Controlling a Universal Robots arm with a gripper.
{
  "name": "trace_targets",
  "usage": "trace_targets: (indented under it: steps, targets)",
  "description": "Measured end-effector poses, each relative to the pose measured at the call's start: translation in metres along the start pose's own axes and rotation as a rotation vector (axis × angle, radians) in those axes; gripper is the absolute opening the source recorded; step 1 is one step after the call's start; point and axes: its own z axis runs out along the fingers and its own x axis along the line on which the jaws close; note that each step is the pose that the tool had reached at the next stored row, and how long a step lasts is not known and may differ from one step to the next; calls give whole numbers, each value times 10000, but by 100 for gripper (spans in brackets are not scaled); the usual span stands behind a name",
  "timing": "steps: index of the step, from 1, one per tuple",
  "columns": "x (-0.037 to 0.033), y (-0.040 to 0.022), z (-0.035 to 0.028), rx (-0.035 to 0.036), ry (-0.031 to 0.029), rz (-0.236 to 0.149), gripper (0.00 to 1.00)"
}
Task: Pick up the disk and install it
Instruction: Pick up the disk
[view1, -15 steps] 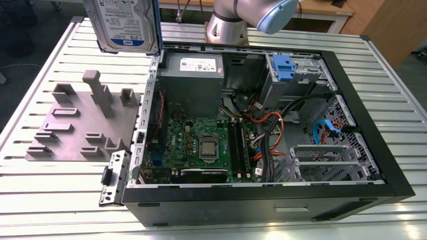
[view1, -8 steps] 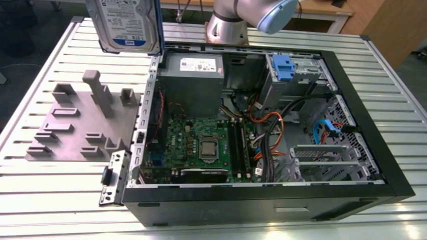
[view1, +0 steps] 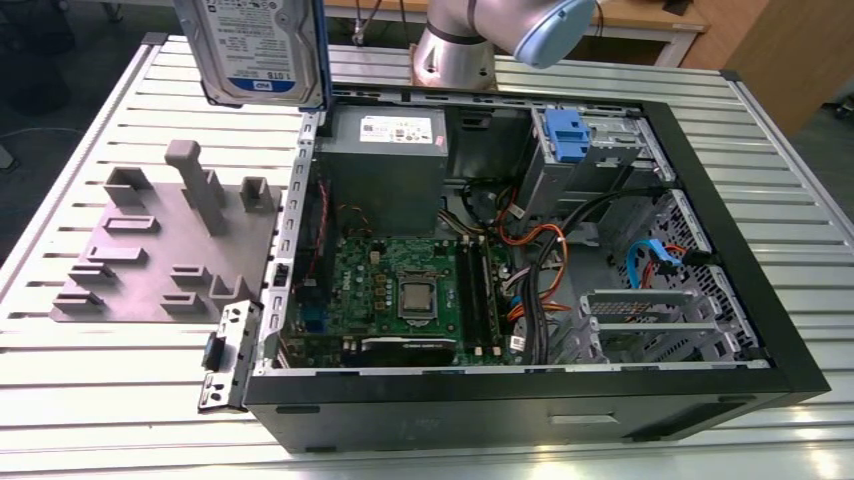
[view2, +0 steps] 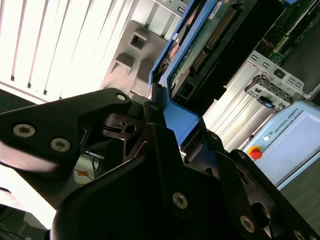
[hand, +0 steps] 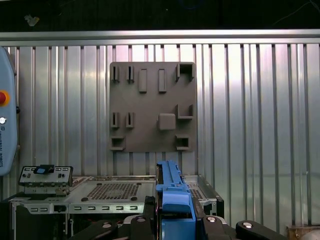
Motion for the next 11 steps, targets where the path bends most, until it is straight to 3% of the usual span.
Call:
trace_targets:
  steps: [11]
  targets:
    - [-1,-33,-1,0,0,-1,36]
